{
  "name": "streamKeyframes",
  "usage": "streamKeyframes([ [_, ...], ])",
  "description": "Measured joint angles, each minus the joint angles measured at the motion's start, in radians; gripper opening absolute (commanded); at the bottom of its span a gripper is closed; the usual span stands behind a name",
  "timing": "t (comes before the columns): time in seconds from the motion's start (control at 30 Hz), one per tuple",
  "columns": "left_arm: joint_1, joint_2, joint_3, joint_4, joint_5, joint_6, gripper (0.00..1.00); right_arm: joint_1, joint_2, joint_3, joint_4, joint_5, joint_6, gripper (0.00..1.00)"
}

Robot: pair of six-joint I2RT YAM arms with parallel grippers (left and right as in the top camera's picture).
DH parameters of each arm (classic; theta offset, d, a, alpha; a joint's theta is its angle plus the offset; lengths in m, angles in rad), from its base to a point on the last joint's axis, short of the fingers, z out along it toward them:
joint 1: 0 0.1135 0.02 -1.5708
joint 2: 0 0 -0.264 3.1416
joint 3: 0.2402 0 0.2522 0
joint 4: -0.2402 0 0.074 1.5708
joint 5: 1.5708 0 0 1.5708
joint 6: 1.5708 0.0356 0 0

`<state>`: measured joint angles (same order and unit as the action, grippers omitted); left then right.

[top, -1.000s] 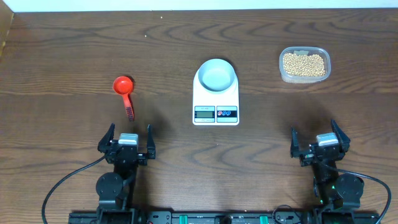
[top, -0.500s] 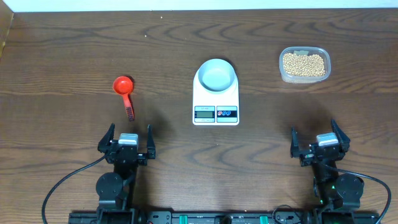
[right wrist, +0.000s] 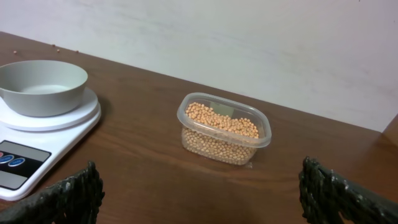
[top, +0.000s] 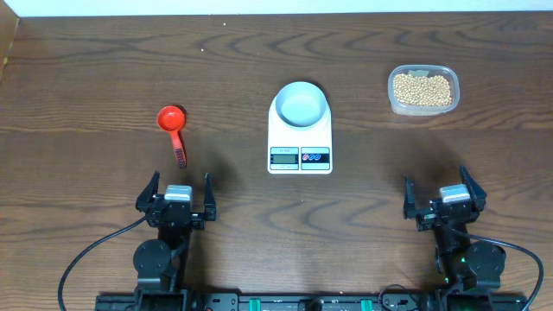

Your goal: Scoop item into bowl and weigh 50g on scale

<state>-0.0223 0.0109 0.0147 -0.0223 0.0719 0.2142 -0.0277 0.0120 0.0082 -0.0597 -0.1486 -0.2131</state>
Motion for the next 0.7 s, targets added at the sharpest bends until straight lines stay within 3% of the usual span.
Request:
streamKeyframes([
  [0.53, 0.0, 0.001, 0.0, 0.018, 0.054, -0.005, 0.98, 0.0, 0.0, 0.0, 0.0, 0.0, 0.0, 0.99],
  [0.7, 0.0, 0.072, 0.032, 0.0, 0.065, -0.008, 0.98, 0.0, 0.0, 0.0, 0.0, 0.0, 0.0, 0.99],
])
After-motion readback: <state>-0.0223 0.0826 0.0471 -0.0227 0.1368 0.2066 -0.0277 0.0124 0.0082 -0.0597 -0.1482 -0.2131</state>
